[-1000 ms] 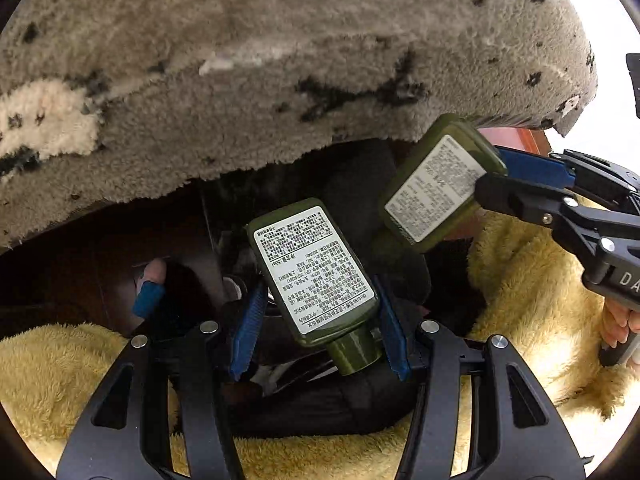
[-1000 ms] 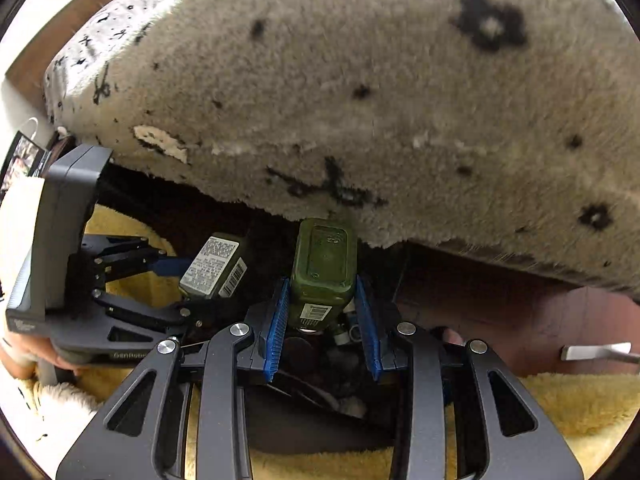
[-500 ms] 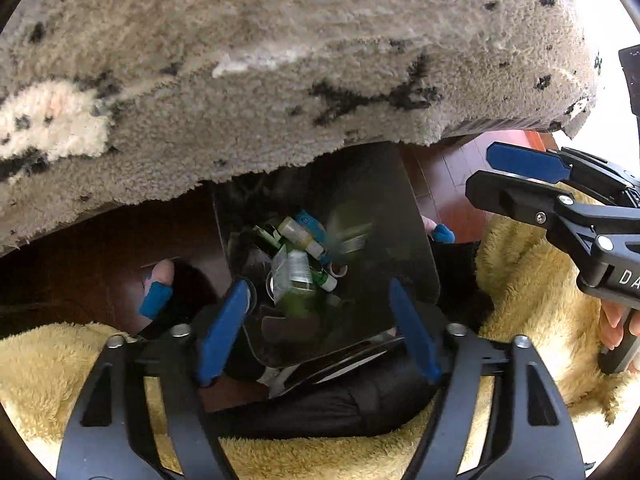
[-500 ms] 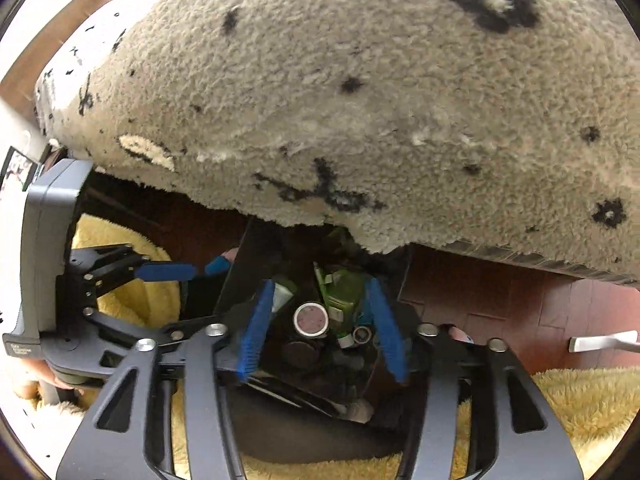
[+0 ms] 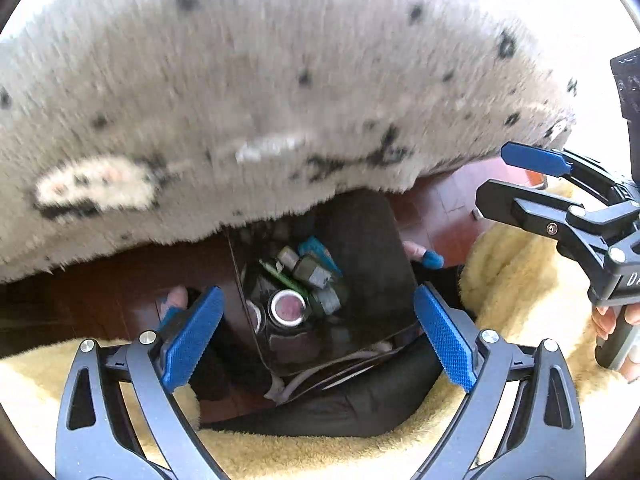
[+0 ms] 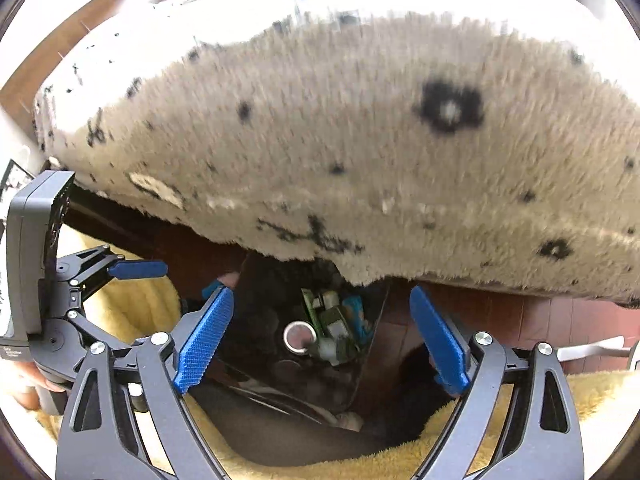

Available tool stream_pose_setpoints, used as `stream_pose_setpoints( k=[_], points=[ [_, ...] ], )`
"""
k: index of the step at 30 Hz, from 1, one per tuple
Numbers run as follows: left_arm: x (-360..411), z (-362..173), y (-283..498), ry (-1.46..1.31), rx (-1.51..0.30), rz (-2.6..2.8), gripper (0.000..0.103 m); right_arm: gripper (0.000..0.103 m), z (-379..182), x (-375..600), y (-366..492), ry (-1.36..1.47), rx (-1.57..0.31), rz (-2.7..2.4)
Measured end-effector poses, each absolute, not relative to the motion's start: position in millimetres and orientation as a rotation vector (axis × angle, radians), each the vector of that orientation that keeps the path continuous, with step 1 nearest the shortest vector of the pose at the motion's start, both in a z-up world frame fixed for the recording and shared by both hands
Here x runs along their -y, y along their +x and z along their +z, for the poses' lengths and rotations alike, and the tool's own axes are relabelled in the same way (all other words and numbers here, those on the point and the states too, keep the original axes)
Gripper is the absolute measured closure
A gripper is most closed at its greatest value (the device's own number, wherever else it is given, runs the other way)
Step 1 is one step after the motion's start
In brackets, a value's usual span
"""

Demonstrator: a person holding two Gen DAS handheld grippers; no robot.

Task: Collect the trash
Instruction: 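Open both tools over the bin to drop the green bottles, then close left tool on blue-white sock while right tool grasps pipe-cleaner toy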

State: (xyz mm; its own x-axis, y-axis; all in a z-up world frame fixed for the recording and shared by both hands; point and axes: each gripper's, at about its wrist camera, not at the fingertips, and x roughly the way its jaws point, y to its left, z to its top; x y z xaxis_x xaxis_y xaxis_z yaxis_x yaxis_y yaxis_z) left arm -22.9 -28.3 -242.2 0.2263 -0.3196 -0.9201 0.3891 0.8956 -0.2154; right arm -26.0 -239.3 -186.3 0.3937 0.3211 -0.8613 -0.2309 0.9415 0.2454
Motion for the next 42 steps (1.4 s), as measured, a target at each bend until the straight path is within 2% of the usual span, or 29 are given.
stream_pose_setpoints(
  k=[13, 19, 30, 42],
  points=[
    [2, -136, 20, 0.059, -1.021, -0.423, 0.012, 0.009, -81, 256, 10, 0.008, -0.872, 0.295],
    [-7, -103, 64, 0.054, -0.953, -0.371, 0.012, 0.008, -64, 255, 60, -0.025, -0.851, 0.263],
    [-14, -86, 152, 0.036, -0.931, -0.274, 0.012, 0.008, -60, 230, 151, -0.074, -0.857, 0.218],
    [-17, -108, 217, 0.038, -0.969, -0.203, 0.012, 0.008, -79, 216, 256, 0.033, -0.897, 0.176]
  ],
)
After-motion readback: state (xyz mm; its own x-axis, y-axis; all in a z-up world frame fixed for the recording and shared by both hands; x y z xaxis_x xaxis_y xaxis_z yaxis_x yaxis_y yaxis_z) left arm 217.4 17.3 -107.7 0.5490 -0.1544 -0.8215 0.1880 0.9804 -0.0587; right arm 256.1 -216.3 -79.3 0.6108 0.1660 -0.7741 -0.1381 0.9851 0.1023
